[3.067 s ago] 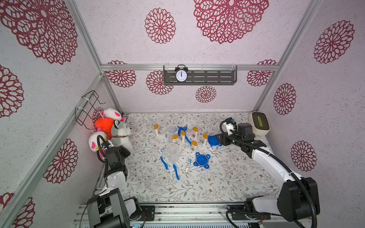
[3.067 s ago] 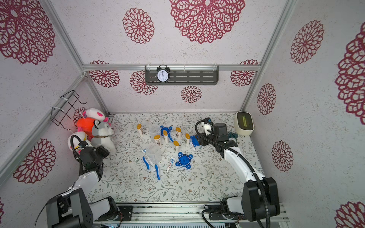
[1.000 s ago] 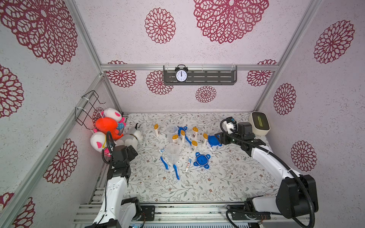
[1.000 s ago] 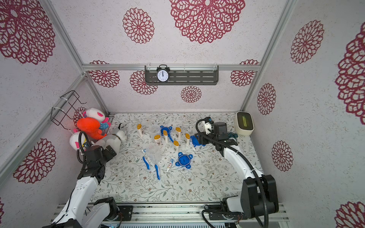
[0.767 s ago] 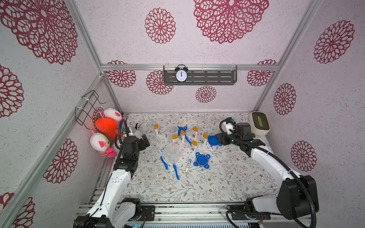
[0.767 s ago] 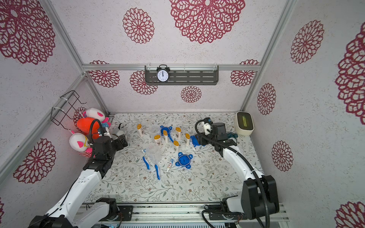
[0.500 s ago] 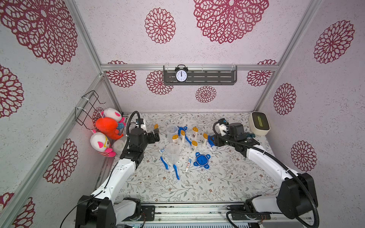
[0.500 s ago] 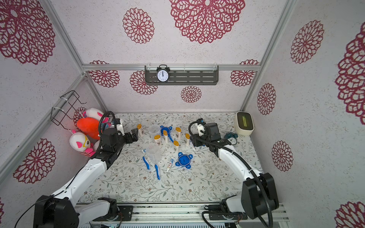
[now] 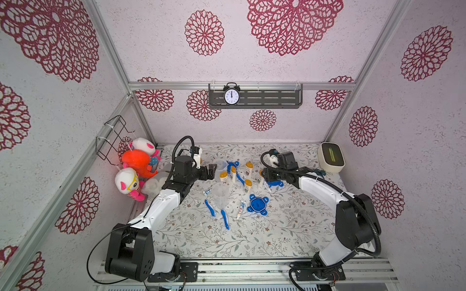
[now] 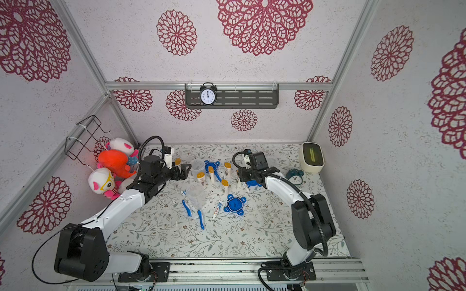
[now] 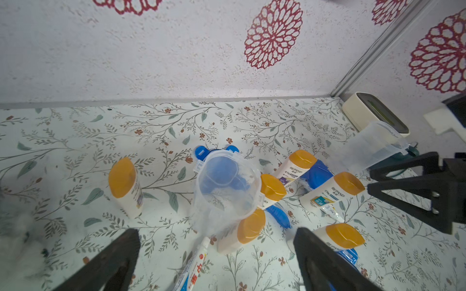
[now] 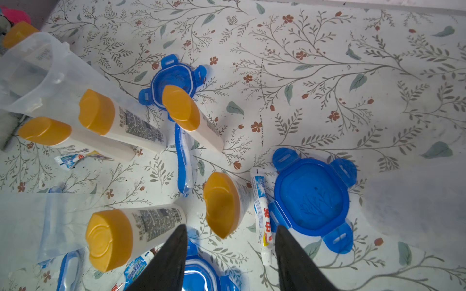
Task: Pack away toiletry kits
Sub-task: Pick up the toiletry item from the center of the board.
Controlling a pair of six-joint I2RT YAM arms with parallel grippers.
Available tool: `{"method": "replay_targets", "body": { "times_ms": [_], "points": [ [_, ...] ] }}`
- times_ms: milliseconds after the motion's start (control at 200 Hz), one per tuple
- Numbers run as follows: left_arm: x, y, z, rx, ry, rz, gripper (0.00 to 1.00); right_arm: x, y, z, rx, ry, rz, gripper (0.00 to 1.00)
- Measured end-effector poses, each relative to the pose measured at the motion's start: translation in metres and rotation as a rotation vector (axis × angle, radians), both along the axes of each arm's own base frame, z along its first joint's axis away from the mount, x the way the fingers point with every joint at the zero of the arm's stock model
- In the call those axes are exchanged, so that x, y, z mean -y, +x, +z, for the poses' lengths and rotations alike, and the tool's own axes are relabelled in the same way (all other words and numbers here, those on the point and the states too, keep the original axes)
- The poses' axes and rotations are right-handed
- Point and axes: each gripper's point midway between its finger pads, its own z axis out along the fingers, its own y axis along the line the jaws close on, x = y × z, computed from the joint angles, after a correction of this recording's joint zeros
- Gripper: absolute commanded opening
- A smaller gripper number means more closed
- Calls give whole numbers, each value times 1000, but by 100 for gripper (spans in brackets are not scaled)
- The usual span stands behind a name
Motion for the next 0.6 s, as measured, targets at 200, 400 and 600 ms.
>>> {"method": "replay_targets", "body": {
  "times_ms": [200, 400, 600],
  "points": [
    [17, -6, 0, -10, -29, -103, 98, -9, 10, -12, -18, -21, 3, 53],
    [27, -13, 1, -17, -40, -175, 97, -11, 16, -22, -29, -53, -6, 44],
    [31, -17, -2, -29, -40, -193, 97, -10, 18, -26, -24, -87, -13, 21]
  ]
}}
